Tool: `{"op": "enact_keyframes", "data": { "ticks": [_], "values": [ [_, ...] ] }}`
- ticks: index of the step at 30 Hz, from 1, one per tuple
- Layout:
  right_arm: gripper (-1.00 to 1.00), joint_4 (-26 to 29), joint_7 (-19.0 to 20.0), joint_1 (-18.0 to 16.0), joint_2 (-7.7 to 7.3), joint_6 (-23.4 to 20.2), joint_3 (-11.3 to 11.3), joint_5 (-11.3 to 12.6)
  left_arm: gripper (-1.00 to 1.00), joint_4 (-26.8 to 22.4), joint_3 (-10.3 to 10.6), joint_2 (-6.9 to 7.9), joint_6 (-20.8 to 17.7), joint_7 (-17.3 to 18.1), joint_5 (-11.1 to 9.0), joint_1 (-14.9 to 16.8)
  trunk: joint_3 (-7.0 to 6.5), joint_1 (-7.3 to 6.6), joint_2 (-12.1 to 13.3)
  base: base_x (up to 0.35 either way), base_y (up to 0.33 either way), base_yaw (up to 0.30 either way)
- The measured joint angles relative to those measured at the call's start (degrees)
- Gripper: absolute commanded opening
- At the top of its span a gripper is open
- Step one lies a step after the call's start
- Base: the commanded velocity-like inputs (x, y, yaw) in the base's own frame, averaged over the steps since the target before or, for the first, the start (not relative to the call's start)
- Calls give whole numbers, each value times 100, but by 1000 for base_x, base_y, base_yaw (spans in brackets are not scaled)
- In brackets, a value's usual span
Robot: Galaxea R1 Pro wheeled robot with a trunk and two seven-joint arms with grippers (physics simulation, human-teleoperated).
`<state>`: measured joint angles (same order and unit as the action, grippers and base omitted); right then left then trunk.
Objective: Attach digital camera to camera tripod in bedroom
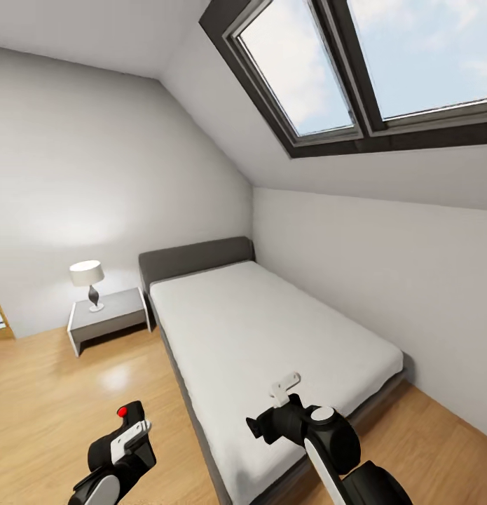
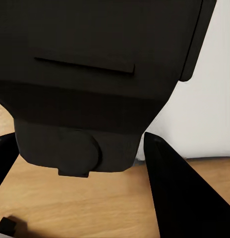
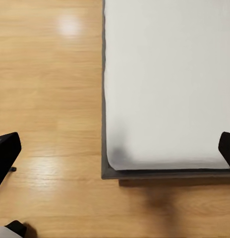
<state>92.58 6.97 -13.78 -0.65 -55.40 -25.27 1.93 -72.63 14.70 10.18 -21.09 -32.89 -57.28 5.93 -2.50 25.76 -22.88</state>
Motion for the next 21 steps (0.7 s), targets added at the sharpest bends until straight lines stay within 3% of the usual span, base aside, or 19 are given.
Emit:
{"op": "enact_keyframes", "data": {
  "ticks": [21],
  "values": [
    [100,0,1,1,1,0,7,1,-100,9,0,-3,0,0,4,0,0,0,1,0,-9,248]
  ]
}}
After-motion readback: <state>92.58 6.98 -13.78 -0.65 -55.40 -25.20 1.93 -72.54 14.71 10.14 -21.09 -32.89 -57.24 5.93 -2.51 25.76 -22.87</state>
